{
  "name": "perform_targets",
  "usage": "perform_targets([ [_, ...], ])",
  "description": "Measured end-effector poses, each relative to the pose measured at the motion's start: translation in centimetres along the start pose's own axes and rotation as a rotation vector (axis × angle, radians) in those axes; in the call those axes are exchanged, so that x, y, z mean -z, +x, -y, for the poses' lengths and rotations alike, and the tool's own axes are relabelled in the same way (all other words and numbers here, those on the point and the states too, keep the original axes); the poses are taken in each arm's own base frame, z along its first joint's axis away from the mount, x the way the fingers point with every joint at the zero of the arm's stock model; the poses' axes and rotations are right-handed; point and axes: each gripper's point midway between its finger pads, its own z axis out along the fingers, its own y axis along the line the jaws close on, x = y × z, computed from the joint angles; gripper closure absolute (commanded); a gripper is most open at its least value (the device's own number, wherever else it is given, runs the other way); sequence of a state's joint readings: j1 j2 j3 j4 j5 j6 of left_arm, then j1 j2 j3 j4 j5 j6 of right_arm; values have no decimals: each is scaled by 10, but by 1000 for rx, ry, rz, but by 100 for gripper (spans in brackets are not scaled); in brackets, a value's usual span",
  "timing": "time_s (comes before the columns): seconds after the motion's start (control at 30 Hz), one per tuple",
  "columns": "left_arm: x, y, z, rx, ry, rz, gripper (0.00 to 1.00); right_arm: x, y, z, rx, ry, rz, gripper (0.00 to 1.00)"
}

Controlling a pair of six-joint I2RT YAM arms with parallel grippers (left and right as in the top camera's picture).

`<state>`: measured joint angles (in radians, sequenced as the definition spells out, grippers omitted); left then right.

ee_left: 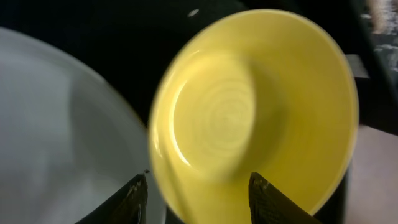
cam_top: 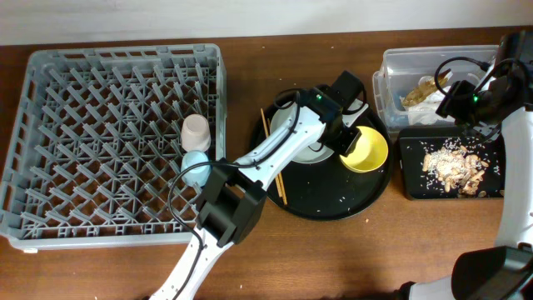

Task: Sort waste into correct bins and load items into the dishwasher rack
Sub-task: 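Grasp the yellow bowl with the left gripper and lift it, then set the yellow bowl tilted in the back of the rack with the left gripper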

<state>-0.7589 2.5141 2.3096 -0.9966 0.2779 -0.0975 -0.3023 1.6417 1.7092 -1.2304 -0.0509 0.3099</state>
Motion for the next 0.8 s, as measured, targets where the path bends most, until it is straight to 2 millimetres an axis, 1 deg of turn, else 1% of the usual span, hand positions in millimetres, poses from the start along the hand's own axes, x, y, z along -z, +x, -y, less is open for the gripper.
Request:
perform_targets([
  [0.03,0,0,-5,9,-39,2,65,0,0,0,1,0,-1,36],
  [0.1,-1,0,-7,13,-76,5,73,0,0,0,3,0,0,36],
  [0.13,-2,0,-5,14,-86,5,75,0,0,0,3,0,-1,36],
  [0.17,-2,0,-5,11,-91,5,78,0,0,0,4,0,0,36],
  [0.2,-3,1,-4,10,-94,5,83,0,0,0,4,0,0,36],
  [0.23,-4,1,-4,12,-98,4,92,0,0,0,5,0,0,36],
  [0.27,-8,2,-6,17,-101,-1,94,0,0,0,4,0,0,36],
  [0.3,-13,5,-8,24,-106,-9,99,0,0,0,5,0,0,36],
  [0.33,-17,6,-9,28,-105,-16,99,0,0,0,5,0,-1,36],
  [0.37,-16,5,-6,29,-92,-11,99,0,0,0,6,0,0,36],
  [0.4,-13,2,-2,30,-86,-5,99,0,0,0,7,0,-1,36],
  [0.47,-8,4,1,29,-95,-21,99,0,0,0,8,0,-1,36],
  [0.5,-2,6,0,35,-102,-39,99,0,0,0,8,0,0,36],
  [0.53,7,4,1,40,-107,-48,99,0,0,0,8,0,0,36],
  [0.57,26,-2,2,46,-110,-39,99,0,0,0,8,0,-1,36],
  [0.63,82,-25,-3,64,-115,46,99,0,0,0,8,0,0,36],
  [0.67,108,-29,-12,85,-128,72,99,0,0,0,8,0,-1,36],
  [0.7,138,-34,-30,114,-156,121,99,0,0,0,8,0,-1,36],
  [0.73,168,-38,-55,151,-206,175,99,0,0,0,8,0,0,36],
  [0.77,196,-35,-88,200,-290,209,99,0,0,0,8,0,-1,36],
  [0.8,215,-31,-117,240,-376,229,99,0,0,0,8,0,0,36],
])
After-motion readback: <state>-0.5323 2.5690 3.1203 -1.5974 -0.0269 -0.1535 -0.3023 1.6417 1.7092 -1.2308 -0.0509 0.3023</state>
